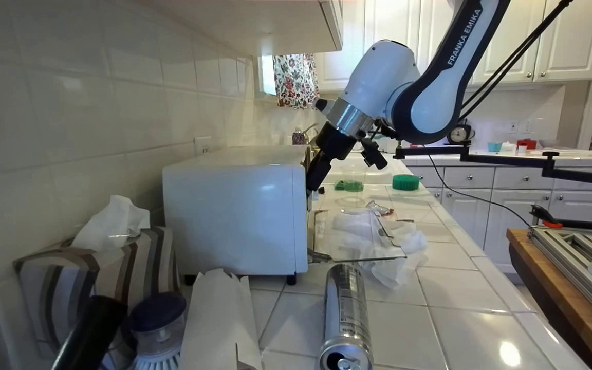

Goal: Take the brown object out of the oven.

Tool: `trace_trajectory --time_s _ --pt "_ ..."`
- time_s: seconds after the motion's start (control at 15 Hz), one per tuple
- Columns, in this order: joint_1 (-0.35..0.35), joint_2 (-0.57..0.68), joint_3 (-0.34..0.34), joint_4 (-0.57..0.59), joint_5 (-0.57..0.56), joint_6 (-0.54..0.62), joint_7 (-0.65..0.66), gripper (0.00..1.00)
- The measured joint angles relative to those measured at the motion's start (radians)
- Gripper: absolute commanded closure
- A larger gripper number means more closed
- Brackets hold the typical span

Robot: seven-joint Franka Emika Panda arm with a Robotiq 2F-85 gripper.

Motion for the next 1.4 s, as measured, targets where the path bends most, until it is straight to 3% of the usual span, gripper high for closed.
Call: trace_trajectory --time_s 0.6,0.67,0.8,0.87,0.93,1.4 --pt "0.006 0.037 -0.002 0.02 0.014 0.009 0.0 0.0" --pt "0.006 0.04 -0.004 0.02 0.014 0.014 0.0 0.05" --pt "0.006 0.046 -0.01 0.021 0.014 0.025 -0.001 0.26" --pt "0.006 0.049 -0.011 0.021 0.014 0.03 -0.001 0.26" --pt "0.006 0.052 -0.012 0.022 0.014 0.036 -0.001 0.34" --pt "0.006 0.069 -0.013 0.034 0.014 0.045 -0.002 0.38"
